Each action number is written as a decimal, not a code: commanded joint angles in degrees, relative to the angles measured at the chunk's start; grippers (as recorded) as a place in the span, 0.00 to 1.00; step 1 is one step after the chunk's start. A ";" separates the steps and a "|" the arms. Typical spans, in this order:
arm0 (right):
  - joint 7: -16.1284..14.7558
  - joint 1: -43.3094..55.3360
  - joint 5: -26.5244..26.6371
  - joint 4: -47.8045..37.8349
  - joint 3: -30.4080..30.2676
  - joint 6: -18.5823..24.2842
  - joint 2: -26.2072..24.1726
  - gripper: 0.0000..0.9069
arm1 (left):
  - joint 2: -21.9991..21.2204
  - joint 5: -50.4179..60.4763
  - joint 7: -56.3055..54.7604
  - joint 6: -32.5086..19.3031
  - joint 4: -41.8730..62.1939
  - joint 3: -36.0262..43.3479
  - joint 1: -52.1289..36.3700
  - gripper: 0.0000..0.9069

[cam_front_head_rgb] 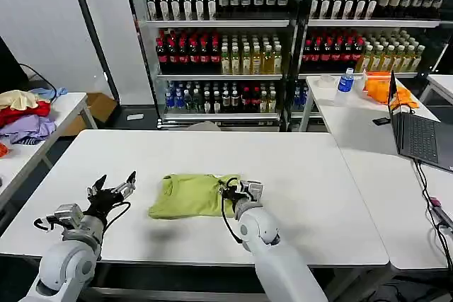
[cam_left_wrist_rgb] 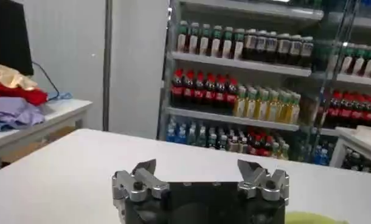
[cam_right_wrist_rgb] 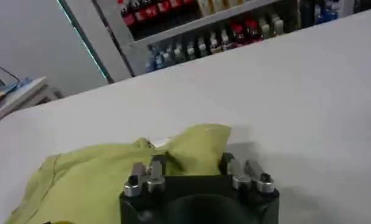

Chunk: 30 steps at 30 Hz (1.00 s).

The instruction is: Fold and organize the clothes.

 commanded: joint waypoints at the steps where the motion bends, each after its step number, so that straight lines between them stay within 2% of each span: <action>1: 0.41 2.53 2.79 -4.18 1.00 0.32 0.21 0.00 | 0.49 -0.02 0.02 -0.09 -0.60 -0.89 0.62 1.00; 11: -1.65 4.43 0.35 -5.30 2.95 -0.29 -8.52 0.00 | 0.06 0.22 0.18 -0.08 -0.49 0.50 0.07 1.00; 16: -6.71 5.53 -4.83 -6.74 5.60 -2.17 -12.42 0.00 | -0.20 0.56 0.25 -0.04 -0.48 1.58 -0.42 1.00; 17: -7.96 5.82 -6.56 -7.17 5.83 -2.19 -12.87 0.11 | -0.24 0.61 0.24 -0.01 -0.44 1.74 -0.53 1.00; 18: -8.99 6.29 -8.55 -7.64 5.90 -1.98 -13.13 0.34 | -0.28 0.71 0.26 0.01 -0.43 2.06 -0.73 1.00; 19: -9.99 6.64 -10.63 -8.30 5.75 -1.35 -13.33 1.00 | -0.33 0.83 0.25 0.03 -0.41 2.34 -0.95 1.00; 23: -13.03 8.14 -19.27 -9.93 4.64 4.72 -13.72 1.00 | -0.53 1.02 0.23 0.09 -0.46 3.22 -1.65 1.00; 25: -13.00 8.12 -22.33 -9.77 3.48 7.83 -14.07 1.00 | -0.54 1.04 0.27 0.09 -0.49 3.51 -1.83 1.00; 27: -12.52 7.35 -25.03 -9.06 2.29 13.56 -14.67 1.00 | -0.56 1.08 0.29 0.08 -0.49 3.72 -1.94 1.00; 30: -11.59 5.54 -27.31 -7.03 2.15 18.64 -14.87 1.00 | -0.74 1.05 0.35 -0.03 -0.54 3.75 -1.81 1.00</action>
